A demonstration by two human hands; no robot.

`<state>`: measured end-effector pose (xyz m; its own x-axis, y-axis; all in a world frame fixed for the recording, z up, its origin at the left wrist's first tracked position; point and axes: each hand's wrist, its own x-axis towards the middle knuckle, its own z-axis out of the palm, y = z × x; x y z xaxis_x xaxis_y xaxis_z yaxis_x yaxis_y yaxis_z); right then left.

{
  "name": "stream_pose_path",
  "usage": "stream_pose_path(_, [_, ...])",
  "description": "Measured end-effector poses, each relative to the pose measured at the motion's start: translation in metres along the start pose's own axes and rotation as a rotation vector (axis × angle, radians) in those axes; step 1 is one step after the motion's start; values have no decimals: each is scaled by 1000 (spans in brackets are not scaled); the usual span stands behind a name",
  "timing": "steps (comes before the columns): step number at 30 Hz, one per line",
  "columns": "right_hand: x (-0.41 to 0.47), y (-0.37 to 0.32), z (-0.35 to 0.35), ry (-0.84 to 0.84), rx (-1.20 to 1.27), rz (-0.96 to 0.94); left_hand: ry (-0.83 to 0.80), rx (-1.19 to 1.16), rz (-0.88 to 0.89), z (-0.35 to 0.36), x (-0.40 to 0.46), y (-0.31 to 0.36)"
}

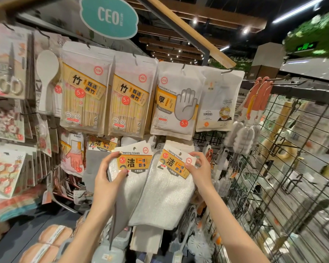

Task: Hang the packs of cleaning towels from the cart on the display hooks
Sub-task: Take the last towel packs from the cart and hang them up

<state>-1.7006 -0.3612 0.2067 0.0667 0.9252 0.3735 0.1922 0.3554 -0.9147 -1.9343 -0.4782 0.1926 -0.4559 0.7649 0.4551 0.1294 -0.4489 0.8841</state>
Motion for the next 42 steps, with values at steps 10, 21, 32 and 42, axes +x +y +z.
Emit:
stream_pose_path(10, [27, 21, 0, 110, 0, 66, 18, -4, -20, -6, 6, 0])
stream_pose_path(21, [49, 35, 20, 235, -264, 47, 9, -9, -29, 1, 10, 1])
stream_pose_path(32, [65, 38, 29, 258, -323, 114, -1, -48, -78, -2, 14, -4])
stream_pose_path(42, [61, 38, 29, 265, -374, 120, -8, -76, -95, -2, 11, -4])
